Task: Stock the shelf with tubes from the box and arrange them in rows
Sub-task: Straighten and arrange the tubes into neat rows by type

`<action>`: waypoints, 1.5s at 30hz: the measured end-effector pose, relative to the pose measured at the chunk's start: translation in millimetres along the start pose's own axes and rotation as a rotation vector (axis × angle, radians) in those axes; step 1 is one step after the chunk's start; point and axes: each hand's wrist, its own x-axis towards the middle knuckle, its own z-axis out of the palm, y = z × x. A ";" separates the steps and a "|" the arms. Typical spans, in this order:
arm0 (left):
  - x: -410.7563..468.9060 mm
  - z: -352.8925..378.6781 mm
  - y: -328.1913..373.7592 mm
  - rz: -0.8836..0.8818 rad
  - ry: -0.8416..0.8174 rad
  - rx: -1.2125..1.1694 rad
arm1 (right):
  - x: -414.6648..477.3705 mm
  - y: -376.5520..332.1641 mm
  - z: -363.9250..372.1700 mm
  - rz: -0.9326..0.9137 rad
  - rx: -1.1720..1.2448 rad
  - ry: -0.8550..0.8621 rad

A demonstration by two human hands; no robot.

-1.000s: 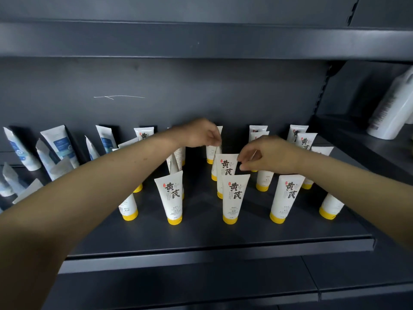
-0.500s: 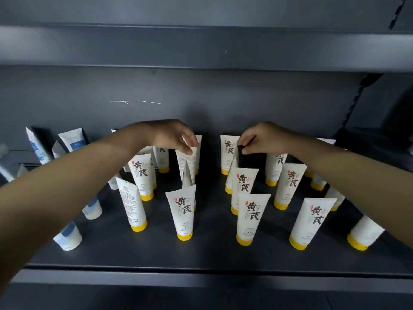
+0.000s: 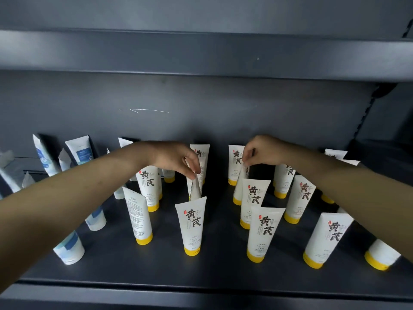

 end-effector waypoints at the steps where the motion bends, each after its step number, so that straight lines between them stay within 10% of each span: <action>1: 1.6 1.2 -0.6 0.008 0.021 0.019 | 1.9 0.2 1.4 0.010 -0.025 0.011; 45: 24.1 18.8 30.9 -0.052 -0.118 0.111 | -1.5 19.8 -0.8 0.022 0.044 0.015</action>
